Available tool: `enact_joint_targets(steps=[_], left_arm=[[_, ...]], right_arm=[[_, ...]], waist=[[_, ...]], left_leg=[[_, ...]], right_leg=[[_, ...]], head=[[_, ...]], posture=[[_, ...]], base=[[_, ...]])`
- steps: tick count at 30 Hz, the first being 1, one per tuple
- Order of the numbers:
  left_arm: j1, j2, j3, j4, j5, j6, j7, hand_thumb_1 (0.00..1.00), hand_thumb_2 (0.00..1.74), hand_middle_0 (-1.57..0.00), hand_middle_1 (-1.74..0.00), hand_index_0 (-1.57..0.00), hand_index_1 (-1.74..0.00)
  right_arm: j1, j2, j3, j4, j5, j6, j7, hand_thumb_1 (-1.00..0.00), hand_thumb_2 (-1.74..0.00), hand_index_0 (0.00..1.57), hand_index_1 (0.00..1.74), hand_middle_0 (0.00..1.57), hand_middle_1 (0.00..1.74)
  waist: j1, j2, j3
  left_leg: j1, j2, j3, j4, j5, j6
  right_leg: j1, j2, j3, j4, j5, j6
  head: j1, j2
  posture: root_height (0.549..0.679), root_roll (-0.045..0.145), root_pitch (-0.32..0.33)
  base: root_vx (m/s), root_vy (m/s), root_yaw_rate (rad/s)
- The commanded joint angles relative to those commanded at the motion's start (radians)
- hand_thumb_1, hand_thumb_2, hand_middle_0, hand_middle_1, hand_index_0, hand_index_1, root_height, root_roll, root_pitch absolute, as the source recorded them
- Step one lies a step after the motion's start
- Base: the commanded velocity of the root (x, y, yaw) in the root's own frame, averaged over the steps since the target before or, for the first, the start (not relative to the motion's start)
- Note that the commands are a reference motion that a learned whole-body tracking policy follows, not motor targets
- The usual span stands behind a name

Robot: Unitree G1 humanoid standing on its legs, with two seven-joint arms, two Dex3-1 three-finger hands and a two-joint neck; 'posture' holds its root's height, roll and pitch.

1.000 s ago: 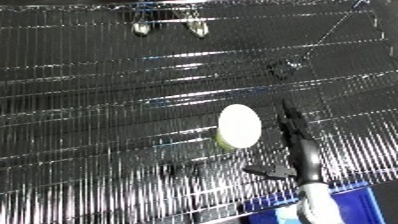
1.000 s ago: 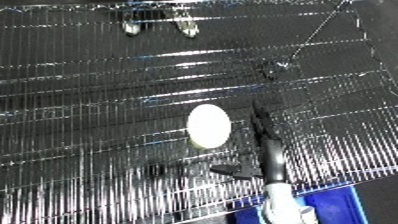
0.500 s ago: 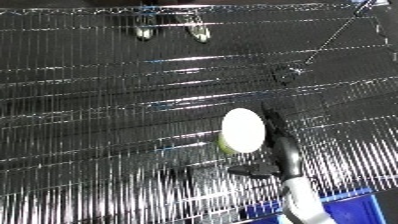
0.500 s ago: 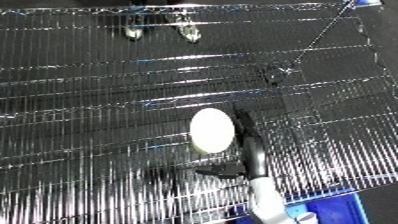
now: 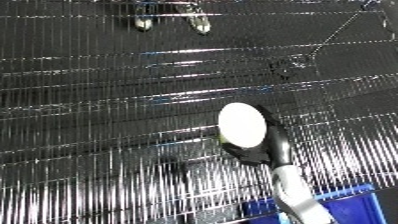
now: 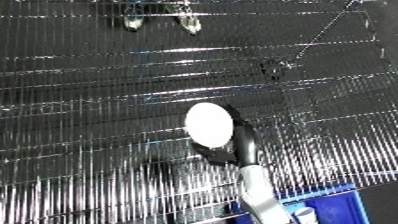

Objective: Pick up the object and place it into the box

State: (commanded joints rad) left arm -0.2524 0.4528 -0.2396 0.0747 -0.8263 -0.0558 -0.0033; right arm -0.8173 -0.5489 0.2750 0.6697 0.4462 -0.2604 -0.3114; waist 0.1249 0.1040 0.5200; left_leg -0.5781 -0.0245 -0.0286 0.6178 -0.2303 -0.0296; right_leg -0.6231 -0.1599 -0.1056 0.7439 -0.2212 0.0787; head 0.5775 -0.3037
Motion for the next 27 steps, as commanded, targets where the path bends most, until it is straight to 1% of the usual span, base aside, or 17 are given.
enact_joint_targets(steps=[4,9,12,16,19,21,24,27], left_arm=[[0.012,0.001,0.01,-0.002,-0.001,-0.012,-0.007,1.0,1.74,-1.57,-1.74,-1.57,-1.74],[0.033,-0.003,0.027,-0.002,0.008,-0.026,-0.015,1.0,1.74,-1.57,-1.74,-1.57,-1.74],[0.046,-0.009,0.04,0.002,0.017,-0.035,-0.02,1.0,1.74,-1.57,-1.74,-1.57,-1.74],[0.054,-0.017,0.06,0.009,0.029,-0.04,-0.026,1.0,1.74,-1.57,-1.74,-1.57,-1.74],[0.054,-0.02,0.076,0.015,0.035,-0.038,-0.031,1.0,1.74,-1.57,-1.74,-1.57,-1.74],[0.05,-0.022,0.084,0.02,0.04,-0.034,-0.036,1.0,1.74,-1.57,-1.74,-1.57,-1.74],[0.046,-0.026,0.094,0.026,0.046,-0.03,-0.043,1.0,1.74,-1.57,-1.74,-1.57,-1.74],[0.044,-0.029,0.099,0.033,0.05,-0.03,-0.048,1.0,1.74,-1.57,-1.74,-1.57,-1.74]], right_arm=[[0.018,-0.003,-0.01,-0.04,-0.019,-0.016,-0.016,-0.55,-0.96,0.86,0.96,0.86,0.96],[0.073,-0.009,-0.044,-0.161,-0.063,-0.023,-0.049,-0.55,-0.96,0.86,0.96,0.86,0.96],[0.117,-0.009,-0.071,-0.249,-0.092,-0.019,-0.066,-0.55,-0.96,0.86,0.96,0.86,0.96],[0.174,-0.008,-0.112,-0.349,-0.11,-0.016,-0.078,-0.55,-0.96,0.86,0.96,0.86,0.96],[0.217,-0.004,-0.141,-0.406,-0.119,-0.022,-0.088,-0.55,-0.96,0.86,0.96,0.86,0.96],[0.238,-0.001,-0.16,-0.432,-0.123,-0.023,-0.095,-0.55,-0.96,0.86,0.96,0.86,0.96],[0.267,0.004,-0.186,-0.469,-0.129,-0.02,-0.107,-0.55,-0.96,0.86,0.96,0.86,0.96],[0.3,0.01,-0.208,-0.497,-0.133,-0.019,-0.123,-0.55,-0.96,0.86,0.96,0.86,0.96]], waist=[[-0.006,-0.006,0.0],[-0.028,-0.02,0.0],[-0.046,-0.03,0.0],[-0.074,-0.041,0.0],[-0.096,-0.05,0.0],[-0.111,-0.054,0.0],[-0.133,-0.058,0.0],[-0.156,-0.058,0.0]], left_leg=[[0.022,0.002,0.003,-0.015,0.002,0.0002],[0.067,0.01,0.007,-0.043,0.004,-0.0014],[0.096,0.016,0.011,-0.059,0.005,-0.0023],[0.139,0.026,0.021,-0.082,0.008,-0.0044],[0.171,0.032,0.03,-0.096,0.009,-0.0075],[0.191,0.036,0.038,-0.104,0.01,-0.0103],[0.218,0.044,0.05,-0.118,0.012,-0.0153],[0.246,0.052,0.065,-0.135,0.015,-0.0209]], right_leg=[[0.019,0.0033,0.001,-0.018,0.004,0.0018],[0.057,0.01,0.007,-0.054,0.012,0.0078],[0.08,0.0176,0.014,-0.075,0.016,0.0104],[0.115,0.0303,0.027,-0.105,0.023,0.0134],[0.144,0.0392,0.036,-0.13,0.029,0.0153],[0.162,0.0423,0.041,-0.147,0.035,0.0166],[0.185,0.0436,0.049,-0.174,0.044,0.0181],[0.208,0.0414,0.059,-0.208,0.058,0.021]], head=[[-0.007,0.008],[-0.029,0.013],[-0.042,0.02],[-0.052,0.029],[-0.041,0.036],[-0.03,0.044],[-0.009,0.05],[0.005,0.056]], posture=[[0.641,0.042,0.158],[0.645,0.04,0.142],[0.647,0.039,0.131],[0.65,0.038,0.114],[0.653,0.038,0.099],[0.654,0.039,0.09],[0.656,0.04,0.08],[0.659,0.043,0.071]], base=[[-0.045,0.013,-0.052],[-0.056,-0.002,-0.107],[-0.068,-0.011,-0.159],[-0.085,-0.015,-0.194],[-0.092,-0.03,-0.201],[-0.101,-0.033,-0.202],[-0.103,-0.018,-0.237],[-0.091,0.0,-0.285]])
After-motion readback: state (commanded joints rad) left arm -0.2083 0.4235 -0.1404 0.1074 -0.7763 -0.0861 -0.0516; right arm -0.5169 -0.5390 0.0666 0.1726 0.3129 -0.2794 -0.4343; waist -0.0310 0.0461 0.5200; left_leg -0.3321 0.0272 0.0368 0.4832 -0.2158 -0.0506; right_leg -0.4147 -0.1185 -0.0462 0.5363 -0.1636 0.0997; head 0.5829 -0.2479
